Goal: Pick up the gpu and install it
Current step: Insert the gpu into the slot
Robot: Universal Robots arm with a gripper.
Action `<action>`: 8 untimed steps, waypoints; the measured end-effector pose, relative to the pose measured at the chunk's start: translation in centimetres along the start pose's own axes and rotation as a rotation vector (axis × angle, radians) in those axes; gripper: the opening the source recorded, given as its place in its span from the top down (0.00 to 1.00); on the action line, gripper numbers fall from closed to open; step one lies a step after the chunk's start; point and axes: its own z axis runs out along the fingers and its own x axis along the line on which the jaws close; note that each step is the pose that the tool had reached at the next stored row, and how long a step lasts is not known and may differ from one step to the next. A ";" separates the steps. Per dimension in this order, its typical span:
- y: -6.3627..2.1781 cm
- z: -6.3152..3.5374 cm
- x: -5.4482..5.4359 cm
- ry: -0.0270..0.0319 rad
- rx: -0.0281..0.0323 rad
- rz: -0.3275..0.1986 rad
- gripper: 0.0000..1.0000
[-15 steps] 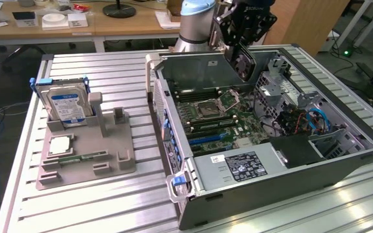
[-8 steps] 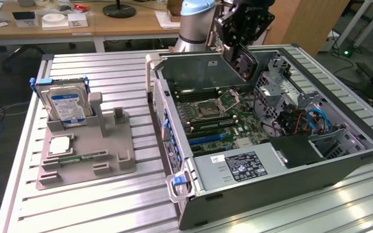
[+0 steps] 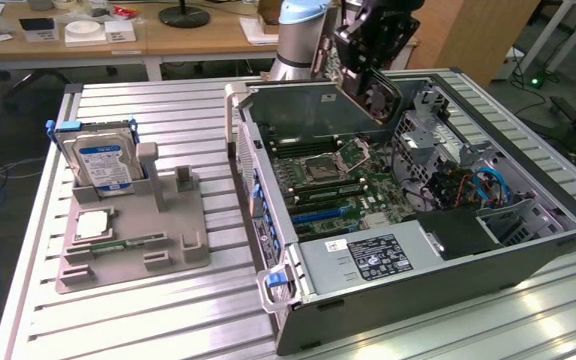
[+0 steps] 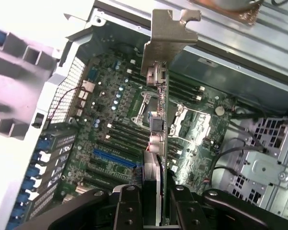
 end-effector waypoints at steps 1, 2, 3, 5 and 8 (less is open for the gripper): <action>0.00 0.00 0.0 0.0011 -0.0004 -0.016 0.73; 0.00 0.00 0.0 0.0022 -0.0006 -0.032 0.73; 0.00 0.00 0.0 0.0033 -0.0009 -0.048 0.73; 0.00 0.00 0.0 0.0053 -0.0016 -0.078 0.73; 0.00 0.00 0.0 0.0085 -0.0026 -0.125 0.73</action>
